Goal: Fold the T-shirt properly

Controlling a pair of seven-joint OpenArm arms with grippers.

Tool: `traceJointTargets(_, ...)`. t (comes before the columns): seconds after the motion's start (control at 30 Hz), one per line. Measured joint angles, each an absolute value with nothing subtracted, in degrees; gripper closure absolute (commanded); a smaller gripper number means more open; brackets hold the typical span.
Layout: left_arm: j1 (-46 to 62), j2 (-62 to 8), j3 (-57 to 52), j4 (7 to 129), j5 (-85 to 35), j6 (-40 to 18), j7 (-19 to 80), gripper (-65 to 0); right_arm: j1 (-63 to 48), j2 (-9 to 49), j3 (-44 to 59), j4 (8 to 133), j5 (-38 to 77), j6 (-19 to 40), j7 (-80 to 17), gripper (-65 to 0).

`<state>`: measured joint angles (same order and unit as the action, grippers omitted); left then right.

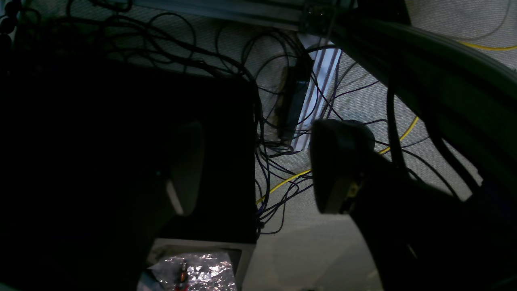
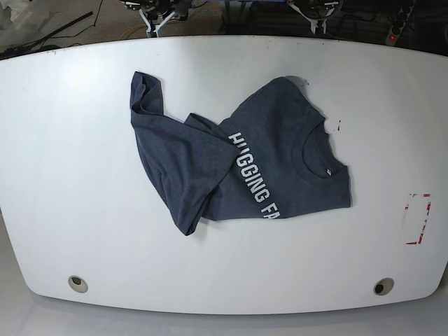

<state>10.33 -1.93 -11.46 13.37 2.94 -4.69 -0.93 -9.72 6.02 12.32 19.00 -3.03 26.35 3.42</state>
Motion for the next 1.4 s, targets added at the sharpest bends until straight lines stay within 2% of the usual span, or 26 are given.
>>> traceJointTargets(0.73, 12.40, -1.58, -11.53, 14.48, 2.92, -4.69, -1.06, -38.8, -9.58, 5.67, 12.27, 19.38, -3.01, 25.89, 3.09, -22.8)
traceJointTargets(0.9, 18.74, -1.32, -11.64, 26.44, 2.79, -4.99, -1.08, -38.8, -15.38, 5.67, 12.29, 26.94, -3.03, 25.96, 2.72, -23.0)
traceJointTargets(1.1, 27.59, -0.80, -11.64, 41.50, 2.85, -4.54, 0.16, -38.8, -23.73, 5.56, 12.32, 43.64, -2.92, 25.98, -4.36, -22.8)
traceJointTargets(1.4, 41.36, -0.40, -11.68, 67.99, 2.76, -5.10, 5.04, -38.8, -36.84, 3.84, 12.45, 67.77, -2.70, 26.74, -9.52, -22.8)
